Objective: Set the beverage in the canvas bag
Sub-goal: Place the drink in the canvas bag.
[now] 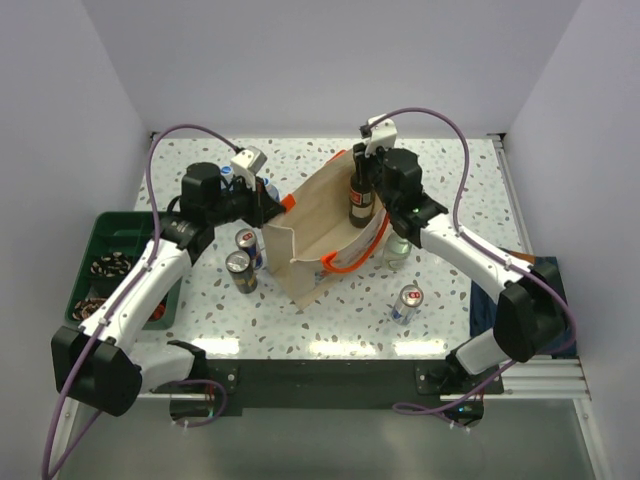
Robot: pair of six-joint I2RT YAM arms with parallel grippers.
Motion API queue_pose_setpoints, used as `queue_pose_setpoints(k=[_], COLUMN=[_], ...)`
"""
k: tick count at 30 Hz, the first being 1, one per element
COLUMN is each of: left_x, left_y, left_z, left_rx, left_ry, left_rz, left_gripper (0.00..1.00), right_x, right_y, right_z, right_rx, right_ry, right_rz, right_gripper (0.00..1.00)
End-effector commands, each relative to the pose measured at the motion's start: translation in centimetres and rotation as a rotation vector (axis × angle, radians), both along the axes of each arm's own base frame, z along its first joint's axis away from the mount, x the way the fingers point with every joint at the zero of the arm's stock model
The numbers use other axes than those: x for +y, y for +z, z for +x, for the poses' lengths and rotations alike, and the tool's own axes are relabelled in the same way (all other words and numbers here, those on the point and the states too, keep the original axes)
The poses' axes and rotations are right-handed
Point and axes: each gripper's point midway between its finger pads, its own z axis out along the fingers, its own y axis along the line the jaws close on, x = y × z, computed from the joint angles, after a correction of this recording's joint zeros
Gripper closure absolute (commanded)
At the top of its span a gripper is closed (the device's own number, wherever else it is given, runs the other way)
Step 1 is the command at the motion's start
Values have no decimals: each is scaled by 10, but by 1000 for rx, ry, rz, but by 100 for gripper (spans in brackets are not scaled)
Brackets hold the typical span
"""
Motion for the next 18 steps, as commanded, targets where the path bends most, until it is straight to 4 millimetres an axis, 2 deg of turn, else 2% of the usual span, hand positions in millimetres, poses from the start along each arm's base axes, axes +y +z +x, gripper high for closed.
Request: queue_pose_setpoints(k=[1,13,18], left_x=[-6,-8,-7], left_y=[47,41,42], left_z=[14,22,22], left_rx=[-134,-114,-118], left_ry=[7,27,27], left_rz=[-61,-64,-63], left_gripper=[100,100,100], right_x=[-27,-25,-24], right_y=[139,106,99], right_z=[-15,-11,-15], right_rx=[-406,-340,-322], right_ry=[-80,-78,-69], right_rz=[184,173,173], right_gripper=[100,100,100])
